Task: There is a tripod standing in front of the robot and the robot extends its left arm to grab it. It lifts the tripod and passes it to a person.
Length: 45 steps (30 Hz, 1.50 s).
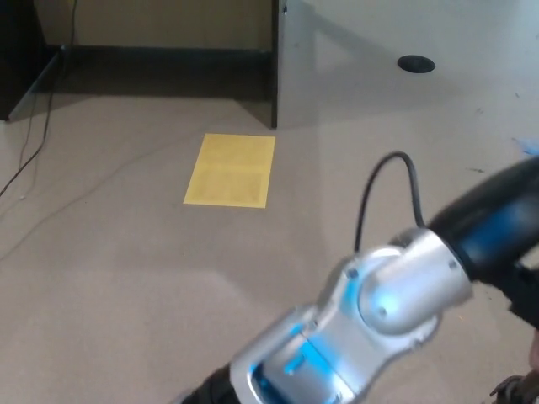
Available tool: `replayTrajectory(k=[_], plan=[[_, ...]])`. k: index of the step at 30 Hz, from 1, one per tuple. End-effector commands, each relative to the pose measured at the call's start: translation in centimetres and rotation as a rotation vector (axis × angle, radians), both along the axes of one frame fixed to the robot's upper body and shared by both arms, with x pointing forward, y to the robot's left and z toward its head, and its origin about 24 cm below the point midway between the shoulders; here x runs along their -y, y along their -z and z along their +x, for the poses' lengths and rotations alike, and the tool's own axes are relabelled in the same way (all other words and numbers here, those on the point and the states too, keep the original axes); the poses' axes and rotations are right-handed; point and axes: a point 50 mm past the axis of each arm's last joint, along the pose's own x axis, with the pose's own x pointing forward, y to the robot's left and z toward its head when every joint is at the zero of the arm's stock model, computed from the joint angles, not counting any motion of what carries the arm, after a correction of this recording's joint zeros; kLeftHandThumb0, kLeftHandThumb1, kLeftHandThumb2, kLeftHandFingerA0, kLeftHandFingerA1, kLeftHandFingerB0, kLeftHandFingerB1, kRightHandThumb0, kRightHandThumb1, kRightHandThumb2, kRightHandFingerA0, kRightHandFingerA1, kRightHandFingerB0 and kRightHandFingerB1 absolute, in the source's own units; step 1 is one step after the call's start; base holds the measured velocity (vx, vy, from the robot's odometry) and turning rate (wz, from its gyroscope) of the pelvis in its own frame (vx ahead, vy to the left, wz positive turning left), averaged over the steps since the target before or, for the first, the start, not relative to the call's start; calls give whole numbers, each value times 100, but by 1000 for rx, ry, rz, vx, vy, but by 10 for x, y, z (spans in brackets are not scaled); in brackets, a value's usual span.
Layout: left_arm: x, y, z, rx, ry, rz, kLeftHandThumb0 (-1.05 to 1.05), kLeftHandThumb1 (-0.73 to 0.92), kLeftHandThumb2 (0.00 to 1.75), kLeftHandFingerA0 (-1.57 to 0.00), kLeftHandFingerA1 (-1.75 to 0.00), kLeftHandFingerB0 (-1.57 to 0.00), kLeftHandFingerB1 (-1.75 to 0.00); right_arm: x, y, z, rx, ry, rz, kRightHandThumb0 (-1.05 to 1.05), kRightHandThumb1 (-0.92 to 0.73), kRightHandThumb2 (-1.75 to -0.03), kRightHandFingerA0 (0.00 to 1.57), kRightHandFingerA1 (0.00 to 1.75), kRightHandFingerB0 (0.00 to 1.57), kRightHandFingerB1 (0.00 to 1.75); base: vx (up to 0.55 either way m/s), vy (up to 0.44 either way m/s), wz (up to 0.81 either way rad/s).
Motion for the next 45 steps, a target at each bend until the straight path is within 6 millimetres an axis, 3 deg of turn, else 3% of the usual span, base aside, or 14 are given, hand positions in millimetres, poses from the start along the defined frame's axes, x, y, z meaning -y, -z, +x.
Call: replayTrajectory(k=[1, 2, 10, 11, 17, 18, 19, 22, 24, 26, 28, 32, 33, 45], plan=[[-14, -3, 19, -48, -49, 64, -73, 43, 81, 0, -3, 0, 0, 3, 0, -3, -18, 13, 7, -39, -68, -61, 66, 42, 54, 38, 0, 0, 0], [-19, -2, 24, -81, -57, 53, -74, 42, 53, 0, 0, 0, 0, 3, 0, -3, -19, 9, 11, -40, -68, -61, 65, 42, 54, 38, 0, 0, 0], [-75, 7, 62, -164, -185, 53, -70, 42, 53, 0, 0, 0, 0, 3, 3, -6, -37, 2, -6, -42, -69, -61, 68, 42, 53, 37, 0, 0, 0], [-97, 13, 69, -174, -222, 43, -71, 40, 74, 0, 0, 0, 0, 3, 3, -6, -33, 10, -4, -43, -68, -61, 70, 43, 53, 38, 0, 0, 0], [-145, 28, 77, -234, -325, 23, -69, 39, 73, 0, 0, 0, 0, 5, 4, -8, -32, 23, -8, -42, -67, -61, 71, 44, 54, 38, 0, 0, 0], [-171, 41, 76, -250, -382, -8, -66, 43, 54, 0, 0, 0, 0, 5, 5, -10, -36, 30, -7, -41, -67, -62, 72, 45, 55, 38, 0, 0, 0], [-179, 46, 75, -259, -409, -21, -67, 40, 77, 0, -6, 0, 0, 6, 5, -10, -34, 34, -4, -41, -67, -61, 72, 48, 55, 38, 0, 0, 0], [-211, 69, 68, -342, -497, -115, -48, 31, 74, -1, -32, -1, -23, 6, 7, -15, -37, 38, 7, -40, -67, -61, 70, 43, 54, 38, 0, 0, 0], [-232, 83, 62, -363, -556, -141, -51, 37, 52, -7, -29, -6, -24, 6, 8, -17, -43, 43, 8, -40, -67, -61, 69, 42, 54, 38, 0, 0, 0], [-253, 99, 58, -397, -615, -160, -49, 34, 65, -7, -39, -8, -24, 6, 9, -20, -48, 43, 2, -40, -67, -61, 72, 45, 54, 38, 0, 0, 0], [-267, 110, 53, -412, -671, -160, -47, 39, 53, -12, -32, -10, -26, 6, 10, -21, -53, 48, -2, -39, -67, -61, 73, 47, 54, 38, 0, 0, 0], [-299, 146, 36, -476, -806, -152, -52, 36, 63, -10, -39, -5, -27, 7, 12, -25, -58, 52, 3, -41, -67, -61, 71, 43, 53, 38, 0, 0, 0], [-307, 157, 31, -505, -831, -150, -27, 22, 80, -2, -49, 0, -48, 7, 12, -25, -58, 54, 3, -40, -67, -60, 70, 43, 54, 38, 0, 0, 0], [-370, 268, -35, -827, -1110, -31, -30, 21, 81, 0, -48, 0, -47, 7, 15, -33, -73, 57, 4, -38, -68, -61, 68, 42, 54, 38, 0, 0, 0]])
